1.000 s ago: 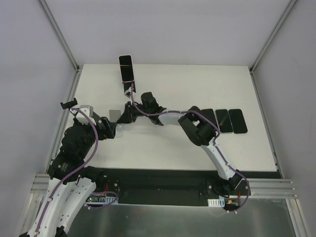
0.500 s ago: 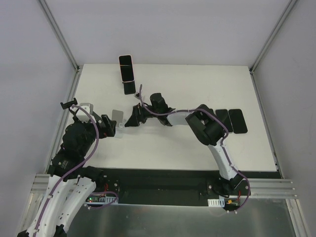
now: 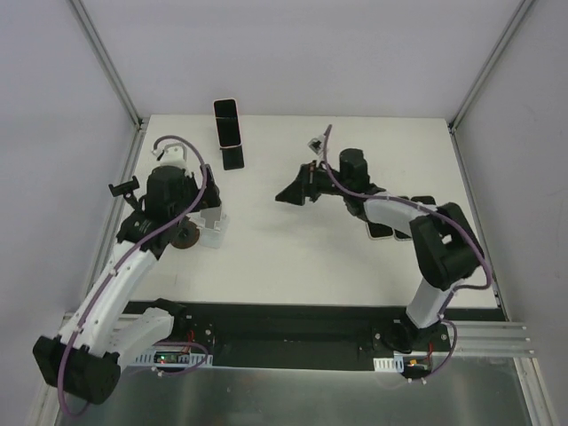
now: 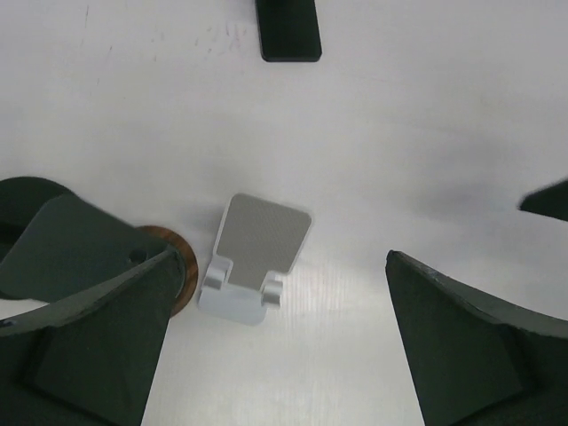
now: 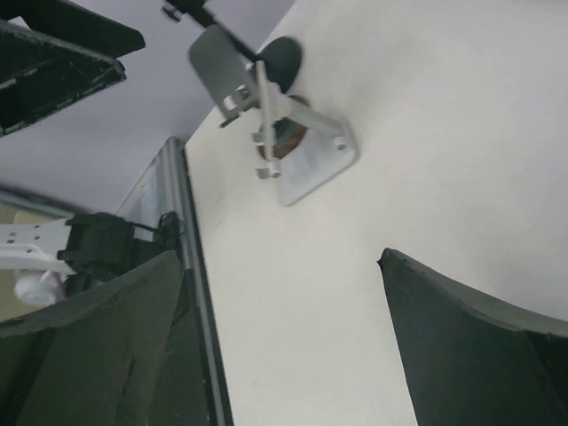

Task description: Remove the phone from the phone stand

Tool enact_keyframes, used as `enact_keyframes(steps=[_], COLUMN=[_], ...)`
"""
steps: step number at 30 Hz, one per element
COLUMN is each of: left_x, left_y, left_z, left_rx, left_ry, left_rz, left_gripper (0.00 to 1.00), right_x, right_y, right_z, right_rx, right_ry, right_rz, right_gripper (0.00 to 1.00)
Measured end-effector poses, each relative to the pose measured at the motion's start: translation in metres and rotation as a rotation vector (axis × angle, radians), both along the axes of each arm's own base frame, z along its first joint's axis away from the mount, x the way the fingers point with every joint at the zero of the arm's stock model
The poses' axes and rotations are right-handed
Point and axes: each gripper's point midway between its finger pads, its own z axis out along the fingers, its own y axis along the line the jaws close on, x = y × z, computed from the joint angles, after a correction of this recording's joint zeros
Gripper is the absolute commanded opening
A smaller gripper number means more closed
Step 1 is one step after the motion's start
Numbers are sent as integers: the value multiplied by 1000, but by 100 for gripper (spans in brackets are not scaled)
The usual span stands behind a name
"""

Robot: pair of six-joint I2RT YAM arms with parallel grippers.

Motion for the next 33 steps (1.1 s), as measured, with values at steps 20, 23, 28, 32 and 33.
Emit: enact_keyframes(steps=[20,23,28,32,33], left_x=[263,292,320,330,332], left_y=[-14,-19,-24,-22,-21], left_z=[-23,-32,-53,-68,-72], left_rx=[57,69,87,104,110], left_ry=[37,20,16,18,22], left_rz=[151,143,135,147,152], left_gripper=[99,99,99,99,99], right_x=[-35,-48,-56,-59,-60], right_y=[-229,-250,-269,-275,-276], right_z=[6,-2,-2,-10,-14], right_rx=[-520,-546,-573,-619,-633], right_ry=[-286,-305,-328,-311,-304], right_rz=[-734,-808,-878,-881,-877], right_gripper=[96,96,96,96,96])
